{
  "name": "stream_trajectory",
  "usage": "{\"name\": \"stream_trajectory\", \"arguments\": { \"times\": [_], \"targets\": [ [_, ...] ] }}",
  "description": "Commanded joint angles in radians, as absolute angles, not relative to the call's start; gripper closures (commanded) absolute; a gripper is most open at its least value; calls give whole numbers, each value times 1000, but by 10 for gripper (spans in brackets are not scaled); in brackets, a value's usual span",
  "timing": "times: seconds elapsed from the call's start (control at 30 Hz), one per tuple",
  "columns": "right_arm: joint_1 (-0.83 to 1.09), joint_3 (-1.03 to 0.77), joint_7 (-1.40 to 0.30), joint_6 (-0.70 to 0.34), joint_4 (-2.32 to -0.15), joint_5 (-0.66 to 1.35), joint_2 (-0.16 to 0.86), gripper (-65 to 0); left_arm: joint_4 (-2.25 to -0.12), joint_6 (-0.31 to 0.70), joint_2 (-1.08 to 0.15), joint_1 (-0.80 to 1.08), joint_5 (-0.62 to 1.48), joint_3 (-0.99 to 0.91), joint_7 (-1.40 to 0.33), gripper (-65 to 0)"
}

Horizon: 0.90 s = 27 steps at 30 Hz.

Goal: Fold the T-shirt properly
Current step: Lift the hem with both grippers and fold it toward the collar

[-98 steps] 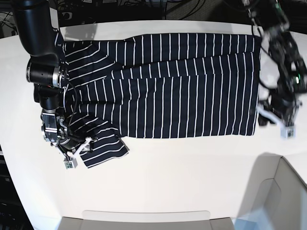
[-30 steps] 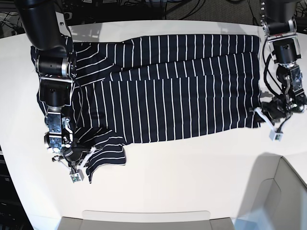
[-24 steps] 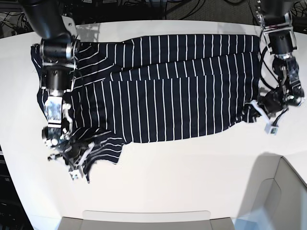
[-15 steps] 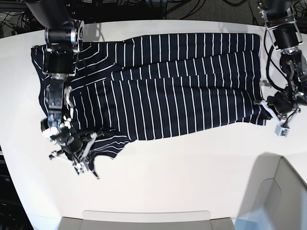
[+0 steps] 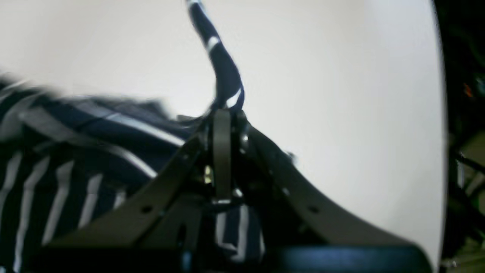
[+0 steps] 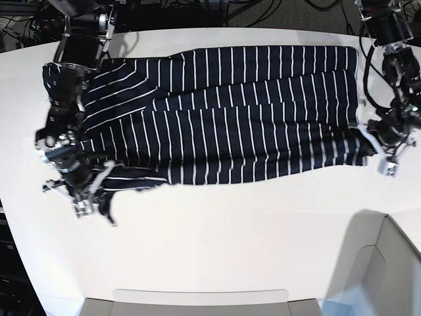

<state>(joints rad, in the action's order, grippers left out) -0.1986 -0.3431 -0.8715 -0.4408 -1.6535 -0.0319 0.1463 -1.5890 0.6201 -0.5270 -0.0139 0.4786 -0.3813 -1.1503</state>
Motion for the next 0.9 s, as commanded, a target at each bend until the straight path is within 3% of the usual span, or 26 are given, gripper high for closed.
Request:
{"name": "stream_trajectory", "arguments": {
  "times": [0.0, 0.5, 0.7, 0.87],
  "targets": [
    [-217, -344, -855, -435, -1684, -13, 150, 0, -1613, 624, -550, -25, 479, -409, -1150, 0],
    [-12, -371, -865, -438, -1859, -8, 163, 0, -1724, 625, -550, 140, 479, -437, -1182, 0],
    [38, -469, -865, -564, -1893, -12, 154, 0, -1738, 625, -550, 213, 479, -438, -1182, 0],
    [71, -527, -865, -607, -1894, -13, 156, 0, -1807, 624, -550, 272, 479, -438, -1182, 0]
  ]
}}
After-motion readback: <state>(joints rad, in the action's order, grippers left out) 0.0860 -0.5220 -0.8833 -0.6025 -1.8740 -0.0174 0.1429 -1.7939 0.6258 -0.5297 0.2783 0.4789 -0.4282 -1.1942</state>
